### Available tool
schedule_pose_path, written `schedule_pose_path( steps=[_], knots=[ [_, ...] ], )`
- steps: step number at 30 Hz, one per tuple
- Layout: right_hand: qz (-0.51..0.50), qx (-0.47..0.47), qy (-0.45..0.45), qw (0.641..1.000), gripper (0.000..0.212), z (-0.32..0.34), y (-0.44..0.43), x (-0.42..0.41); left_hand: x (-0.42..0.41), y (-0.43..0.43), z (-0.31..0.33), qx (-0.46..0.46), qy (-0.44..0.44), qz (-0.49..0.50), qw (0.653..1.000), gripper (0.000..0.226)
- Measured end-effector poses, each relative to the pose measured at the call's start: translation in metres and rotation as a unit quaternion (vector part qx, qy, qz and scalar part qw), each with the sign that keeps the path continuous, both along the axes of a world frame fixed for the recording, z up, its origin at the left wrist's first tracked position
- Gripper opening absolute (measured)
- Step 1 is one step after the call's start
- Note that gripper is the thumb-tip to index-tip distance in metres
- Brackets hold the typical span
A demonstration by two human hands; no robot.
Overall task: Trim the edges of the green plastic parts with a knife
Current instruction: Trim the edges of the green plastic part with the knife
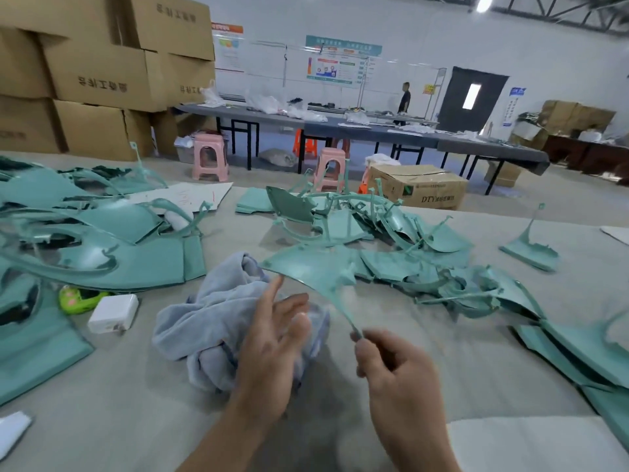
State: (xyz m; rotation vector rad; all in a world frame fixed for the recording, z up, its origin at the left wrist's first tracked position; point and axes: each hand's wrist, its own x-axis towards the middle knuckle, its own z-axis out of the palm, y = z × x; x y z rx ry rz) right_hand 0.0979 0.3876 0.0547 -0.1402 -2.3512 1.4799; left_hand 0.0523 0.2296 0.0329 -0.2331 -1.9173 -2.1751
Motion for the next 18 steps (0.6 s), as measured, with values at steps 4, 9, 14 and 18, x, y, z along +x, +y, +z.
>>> schedule_pose_path(
  steps=[4,9,14,18],
  knots=[
    [0.130,0.094,-0.062,0.985,0.023,-0.017,-0.026,0.017,-0.001,0.009,0.002,0.069,-0.123,-0.042,0.989,0.060],
    [0.241,0.111,-0.111,0.958,0.035,-0.010,-0.009,0.016,-0.004,0.002,-0.001,0.083,-0.177,-0.035,0.980,0.035],
    [0.024,0.214,-0.036,0.976,0.024,-0.010,0.035,-0.008,-0.011,-0.006,0.001,0.172,-0.240,-0.066,0.953,0.032],
    [-0.110,0.304,-0.174,0.930,0.038,-0.019,0.079,-0.033,-0.016,-0.015,0.003,0.222,-0.263,-0.096,0.934,0.030]
  ],
)
